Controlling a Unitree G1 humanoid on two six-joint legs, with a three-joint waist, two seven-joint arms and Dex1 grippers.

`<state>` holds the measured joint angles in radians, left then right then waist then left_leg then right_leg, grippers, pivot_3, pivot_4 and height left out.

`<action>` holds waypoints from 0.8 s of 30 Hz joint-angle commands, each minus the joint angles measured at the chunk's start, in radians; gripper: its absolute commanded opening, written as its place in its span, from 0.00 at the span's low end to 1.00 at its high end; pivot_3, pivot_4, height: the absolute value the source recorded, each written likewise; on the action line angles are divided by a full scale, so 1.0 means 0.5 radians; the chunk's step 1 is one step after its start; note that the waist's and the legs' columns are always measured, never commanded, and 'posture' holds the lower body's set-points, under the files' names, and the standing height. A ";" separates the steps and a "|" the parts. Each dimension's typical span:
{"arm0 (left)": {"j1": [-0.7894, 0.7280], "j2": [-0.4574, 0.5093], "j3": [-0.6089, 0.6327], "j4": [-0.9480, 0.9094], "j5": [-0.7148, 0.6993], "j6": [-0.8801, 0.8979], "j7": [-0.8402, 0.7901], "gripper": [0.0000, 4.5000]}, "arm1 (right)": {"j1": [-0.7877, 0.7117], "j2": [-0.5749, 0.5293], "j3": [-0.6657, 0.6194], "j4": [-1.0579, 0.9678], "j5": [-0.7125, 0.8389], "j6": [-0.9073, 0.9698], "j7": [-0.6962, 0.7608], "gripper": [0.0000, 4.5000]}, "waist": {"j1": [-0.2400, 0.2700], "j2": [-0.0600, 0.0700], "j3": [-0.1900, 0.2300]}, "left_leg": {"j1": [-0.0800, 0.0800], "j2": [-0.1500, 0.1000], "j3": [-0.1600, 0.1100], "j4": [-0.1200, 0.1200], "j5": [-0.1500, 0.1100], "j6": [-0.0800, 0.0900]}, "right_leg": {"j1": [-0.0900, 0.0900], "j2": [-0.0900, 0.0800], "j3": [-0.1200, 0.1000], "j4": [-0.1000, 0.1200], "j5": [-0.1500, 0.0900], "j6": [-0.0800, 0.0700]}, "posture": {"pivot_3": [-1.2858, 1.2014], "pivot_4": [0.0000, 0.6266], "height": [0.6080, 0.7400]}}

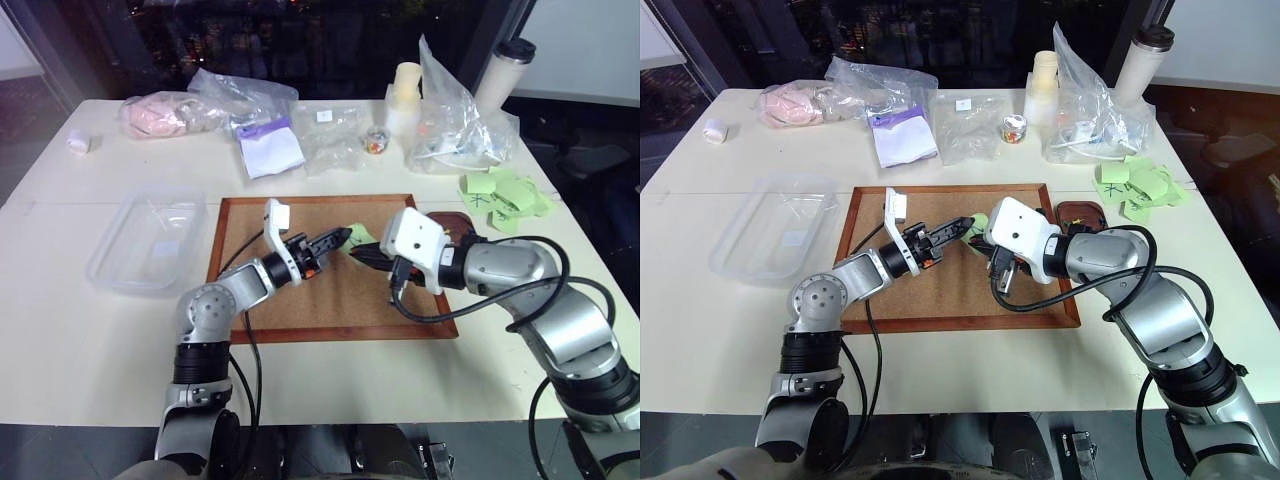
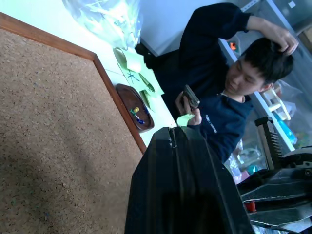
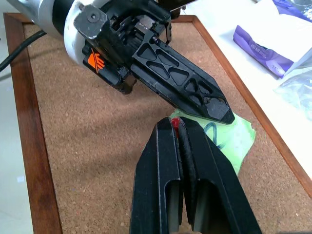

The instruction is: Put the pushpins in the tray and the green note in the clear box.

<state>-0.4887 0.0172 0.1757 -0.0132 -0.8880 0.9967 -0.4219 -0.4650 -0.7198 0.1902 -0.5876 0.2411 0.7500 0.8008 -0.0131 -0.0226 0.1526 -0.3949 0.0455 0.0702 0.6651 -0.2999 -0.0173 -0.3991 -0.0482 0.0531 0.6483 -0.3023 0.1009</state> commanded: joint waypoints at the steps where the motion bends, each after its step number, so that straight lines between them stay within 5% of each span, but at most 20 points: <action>1: -0.036 0.014 0.026 -0.026 -0.073 0.027 0.007 0.02 | -0.004 -0.025 -0.026 -0.062 0.004 -0.027 -0.004 0.00 | 0.000 0.000 0.000 | 0.000 0.000 0.000 0.000 0.000 0.000 | 0.000 0.000 0.000 0.000 0.000 0.000 | 0.52 0.24 1.00; 18: 0.106 0.171 -0.151 -0.090 0.104 -0.106 -0.101 0.02 | -0.073 0.018 -0.334 0.108 0.162 0.129 -0.115 0.00 | 0.003 0.000 0.000 | 0.000 0.001 0.000 0.000 0.000 0.000 | 0.000 -0.001 0.000 0.000 0.000 0.000 | 0.52 0.24 1.00; 24: 0.171 0.202 -0.142 -0.258 0.052 -0.073 -0.081 0.02 | -0.059 0.075 -0.511 0.743 0.023 -0.009 -0.385 0.00 | 0.001 0.000 0.000 | 0.000 0.001 0.001 0.000 0.000 0.000 | 0.001 -0.001 0.000 0.000 0.000 0.000 | 0.52 0.24 1.00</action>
<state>-0.4078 0.1103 0.1027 -0.0819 -0.8384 0.9558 -0.4559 -0.4809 -0.6863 -0.0094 -0.3060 0.2828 0.7793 0.6585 -0.0127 -0.0227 0.1526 -0.3948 0.0458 0.0708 0.6652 -0.2999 -0.0174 -0.3988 -0.0487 0.0531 0.6485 -0.3023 0.1008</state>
